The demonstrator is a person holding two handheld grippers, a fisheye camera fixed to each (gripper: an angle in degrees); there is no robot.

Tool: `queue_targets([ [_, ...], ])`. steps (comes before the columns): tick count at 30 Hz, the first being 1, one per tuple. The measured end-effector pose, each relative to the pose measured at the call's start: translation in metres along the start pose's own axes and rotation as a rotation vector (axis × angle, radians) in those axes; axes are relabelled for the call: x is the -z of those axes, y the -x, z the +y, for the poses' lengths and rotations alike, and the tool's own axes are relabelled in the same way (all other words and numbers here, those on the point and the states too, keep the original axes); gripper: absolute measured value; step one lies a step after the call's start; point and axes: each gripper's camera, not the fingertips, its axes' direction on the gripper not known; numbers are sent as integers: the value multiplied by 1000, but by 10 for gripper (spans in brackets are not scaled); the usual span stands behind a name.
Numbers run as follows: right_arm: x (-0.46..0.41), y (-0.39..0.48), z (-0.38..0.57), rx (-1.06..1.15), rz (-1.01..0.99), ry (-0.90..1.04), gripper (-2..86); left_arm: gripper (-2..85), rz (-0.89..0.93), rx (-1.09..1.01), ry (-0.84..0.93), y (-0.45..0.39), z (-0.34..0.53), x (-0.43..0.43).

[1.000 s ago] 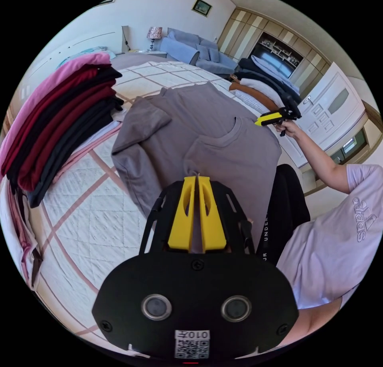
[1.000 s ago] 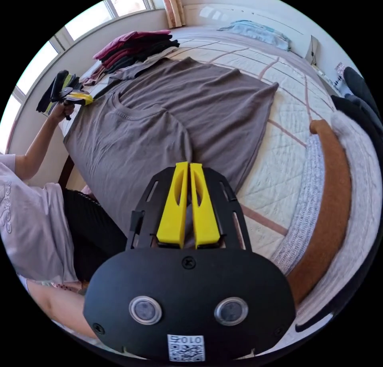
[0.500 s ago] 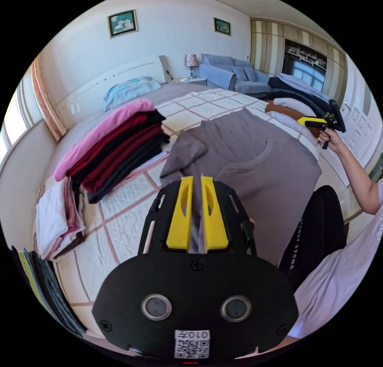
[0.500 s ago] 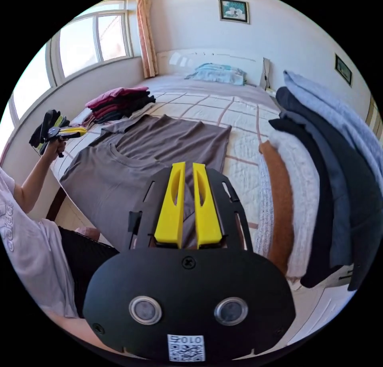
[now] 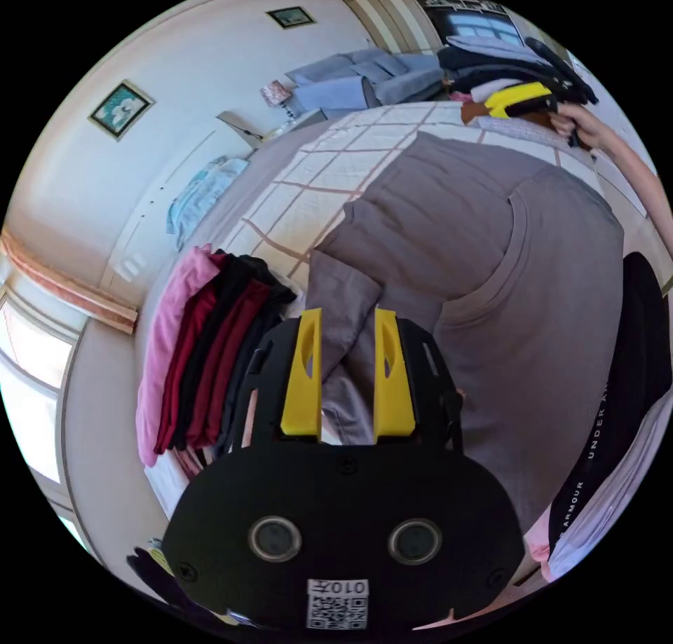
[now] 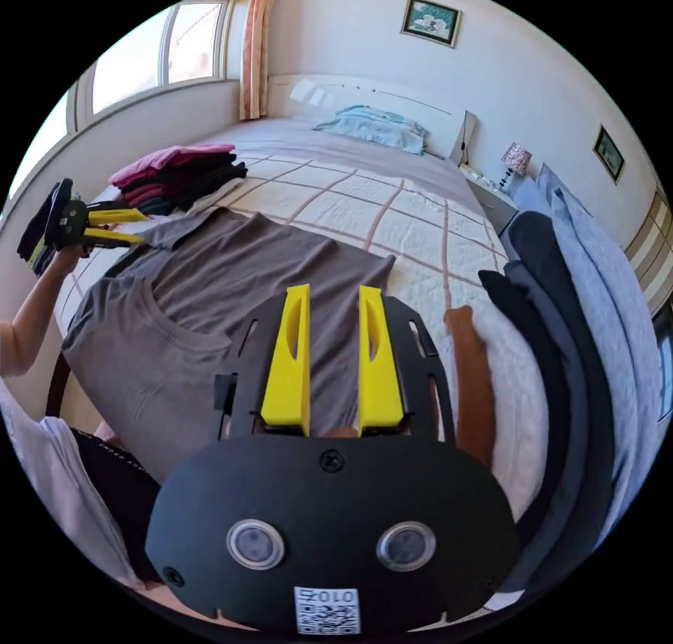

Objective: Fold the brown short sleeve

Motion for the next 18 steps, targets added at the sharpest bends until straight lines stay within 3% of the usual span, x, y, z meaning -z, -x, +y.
queue_targets([
  [2,-42,-22,-40,-21,19,112,127,89,14,-47,99,-5,-17,-24],
  [6,-88,-46,-75,-68,21,146,132,77,10,-16,53,5,-19,-25],
  [8,-118,-57,-85,-108,-29,209,128,61,76,-9,41,14,-12,-32],
  [10,-139,-58,-86,-109,-88,275,118,37,272,78,-24,42,2,-38],
  [12,-136,-55,-82,-105,-91,236,95,21,317,160,-56,62,16,-38],
  [18,-70,-34,-64,-26,4,93,38,3,216,253,-214,84,45,21],
])
